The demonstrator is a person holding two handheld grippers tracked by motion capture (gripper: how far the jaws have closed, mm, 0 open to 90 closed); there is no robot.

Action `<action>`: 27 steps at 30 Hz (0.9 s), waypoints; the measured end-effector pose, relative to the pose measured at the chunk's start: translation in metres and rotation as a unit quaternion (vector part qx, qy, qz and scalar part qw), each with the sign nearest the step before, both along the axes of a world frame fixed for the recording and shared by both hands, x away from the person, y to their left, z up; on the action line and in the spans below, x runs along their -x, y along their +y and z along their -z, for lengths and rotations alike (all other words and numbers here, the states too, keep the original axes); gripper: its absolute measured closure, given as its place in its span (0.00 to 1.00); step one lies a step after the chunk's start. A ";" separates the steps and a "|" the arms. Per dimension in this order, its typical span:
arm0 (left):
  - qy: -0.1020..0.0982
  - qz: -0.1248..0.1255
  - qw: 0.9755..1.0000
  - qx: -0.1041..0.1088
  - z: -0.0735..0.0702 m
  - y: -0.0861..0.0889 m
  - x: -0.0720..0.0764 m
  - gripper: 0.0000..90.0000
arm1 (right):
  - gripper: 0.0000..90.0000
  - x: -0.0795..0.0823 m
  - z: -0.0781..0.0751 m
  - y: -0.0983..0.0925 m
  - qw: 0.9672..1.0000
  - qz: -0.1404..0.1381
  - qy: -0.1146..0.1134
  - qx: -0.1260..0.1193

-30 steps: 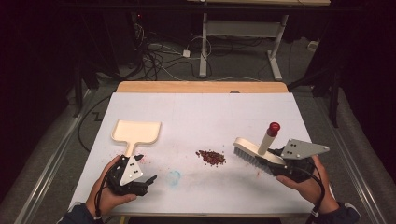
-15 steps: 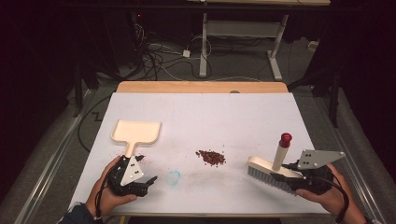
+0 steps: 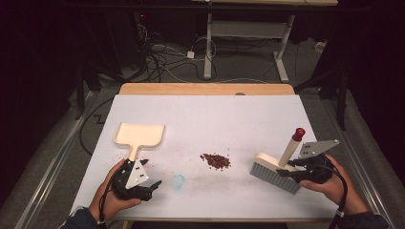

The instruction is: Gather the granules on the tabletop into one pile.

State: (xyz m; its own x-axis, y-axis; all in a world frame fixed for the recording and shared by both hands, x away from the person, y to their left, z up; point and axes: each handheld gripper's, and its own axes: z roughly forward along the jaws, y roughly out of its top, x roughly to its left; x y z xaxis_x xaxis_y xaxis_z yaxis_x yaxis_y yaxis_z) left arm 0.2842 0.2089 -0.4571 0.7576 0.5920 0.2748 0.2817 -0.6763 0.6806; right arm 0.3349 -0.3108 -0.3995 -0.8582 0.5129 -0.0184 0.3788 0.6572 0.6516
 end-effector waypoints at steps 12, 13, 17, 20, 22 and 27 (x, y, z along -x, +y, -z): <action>0.007 -0.001 1.000 -0.004 0.002 -0.001 -0.001 0.21 | 0.55 -0.052 0.008 -0.003 0.999 0.050 0.001 0.004; 0.007 0.000 1.000 -0.005 0.002 -0.002 -0.002 0.21 | 0.55 -0.058 0.008 -0.004 0.998 0.065 0.000 -0.002; 0.009 0.001 1.000 -0.007 0.003 -0.002 -0.002 0.21 | 0.55 -0.079 0.013 -0.003 0.992 0.126 0.000 -0.017; 0.007 0.001 1.000 -0.009 0.003 -0.002 -0.002 0.21 | 0.55 -0.092 0.022 0.006 0.980 0.196 0.012 -0.009; 0.008 0.001 1.000 -0.010 0.004 -0.002 -0.002 0.21 | 0.55 -0.100 0.031 0.012 0.974 0.227 0.021 -0.002; 0.009 0.003 1.000 -0.011 0.004 -0.002 -0.002 0.21 | 0.52 -0.115 0.052 0.026 0.961 0.274 0.041 0.021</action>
State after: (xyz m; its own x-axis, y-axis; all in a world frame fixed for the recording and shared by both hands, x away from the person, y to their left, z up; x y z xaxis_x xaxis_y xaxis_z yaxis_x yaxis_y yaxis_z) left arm 0.2867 0.2064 -0.4610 0.7664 0.5813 0.2733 0.2897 -0.6925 0.6607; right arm 0.4494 -0.2848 -0.4512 -0.4595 0.8881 0.0071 0.7247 0.3703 0.5812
